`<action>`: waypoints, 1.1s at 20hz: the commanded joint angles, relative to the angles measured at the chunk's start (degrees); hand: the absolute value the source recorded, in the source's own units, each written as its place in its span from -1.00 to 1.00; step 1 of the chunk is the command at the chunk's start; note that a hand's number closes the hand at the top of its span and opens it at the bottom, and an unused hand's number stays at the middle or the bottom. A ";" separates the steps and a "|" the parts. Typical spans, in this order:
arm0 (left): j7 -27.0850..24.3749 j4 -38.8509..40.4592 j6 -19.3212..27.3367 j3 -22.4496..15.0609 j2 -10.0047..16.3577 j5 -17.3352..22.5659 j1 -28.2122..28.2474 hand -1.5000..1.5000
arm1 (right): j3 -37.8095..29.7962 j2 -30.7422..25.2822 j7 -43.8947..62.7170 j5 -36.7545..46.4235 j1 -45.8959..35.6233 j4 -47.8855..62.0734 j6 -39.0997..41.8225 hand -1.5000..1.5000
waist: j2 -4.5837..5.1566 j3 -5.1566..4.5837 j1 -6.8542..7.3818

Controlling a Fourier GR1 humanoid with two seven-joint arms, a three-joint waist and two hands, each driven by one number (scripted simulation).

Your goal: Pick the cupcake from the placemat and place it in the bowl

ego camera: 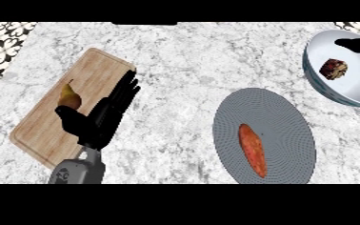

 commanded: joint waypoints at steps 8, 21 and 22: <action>0.16 -1.11 2.20 1.28 0.16 -0.95 2.27 0.00 | -11.53 2.38 -17.28 -21.60 12.80 -14.87 17.98 -1.00 | -1.66 -0.38 -4.24; 0.35 -2.87 2.67 4.53 1.87 0.48 5.13 0.00 | -16.88 16.95 -26.09 -33.81 46.97 -46.81 38.51 1.00 | -2.46 -0.57 -9.31; 0.29 -4.02 0.94 5.54 3.32 2.00 6.60 0.00 | -17.21 17.99 -26.06 -34.13 50.32 -49.07 40.19 1.00 | -2.65 -0.64 -9.15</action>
